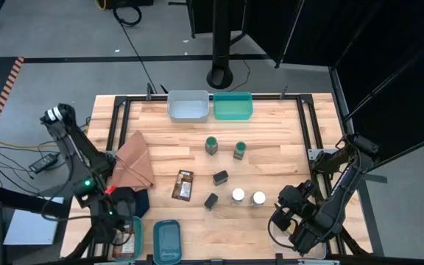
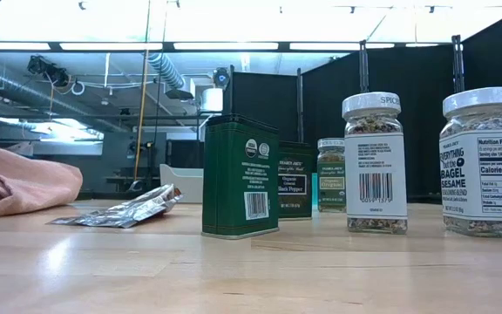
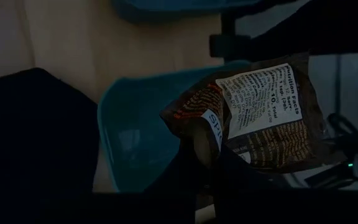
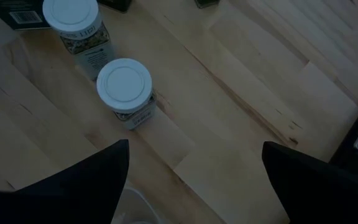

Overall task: Sort spices by type
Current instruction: Put the top orange spice pack into the green bin

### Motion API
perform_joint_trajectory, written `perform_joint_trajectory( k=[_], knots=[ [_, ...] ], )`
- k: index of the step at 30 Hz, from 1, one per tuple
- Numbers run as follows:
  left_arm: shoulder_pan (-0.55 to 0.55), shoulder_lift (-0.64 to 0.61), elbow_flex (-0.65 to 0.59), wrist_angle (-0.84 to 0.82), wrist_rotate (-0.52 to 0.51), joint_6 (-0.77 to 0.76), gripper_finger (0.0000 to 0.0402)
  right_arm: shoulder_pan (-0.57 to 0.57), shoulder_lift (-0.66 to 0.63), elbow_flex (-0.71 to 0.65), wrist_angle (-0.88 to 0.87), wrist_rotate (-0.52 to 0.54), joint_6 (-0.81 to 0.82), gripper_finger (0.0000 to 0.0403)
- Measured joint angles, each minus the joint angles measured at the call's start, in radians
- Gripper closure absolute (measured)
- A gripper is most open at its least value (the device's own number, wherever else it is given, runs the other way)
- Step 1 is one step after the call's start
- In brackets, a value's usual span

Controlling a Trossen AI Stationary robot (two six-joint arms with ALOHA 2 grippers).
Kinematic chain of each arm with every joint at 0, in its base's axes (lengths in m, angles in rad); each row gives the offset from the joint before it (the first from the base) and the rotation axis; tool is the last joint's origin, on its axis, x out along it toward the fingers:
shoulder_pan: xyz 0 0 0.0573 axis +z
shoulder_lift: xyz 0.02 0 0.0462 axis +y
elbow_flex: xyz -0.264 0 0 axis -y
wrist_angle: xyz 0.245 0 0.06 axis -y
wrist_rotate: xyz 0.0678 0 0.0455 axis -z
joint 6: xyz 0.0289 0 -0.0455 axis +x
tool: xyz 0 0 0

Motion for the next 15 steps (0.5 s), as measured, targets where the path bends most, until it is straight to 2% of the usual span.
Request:
perform_joint_trajectory(
  k=[15],
  knots=[
    [-0.008,0.099,-0.01,-0.03,-0.024,0.026,0.0384,0.0,0.0,0.0,0.0,0.0,-0.006,0.0029]
  ],
)
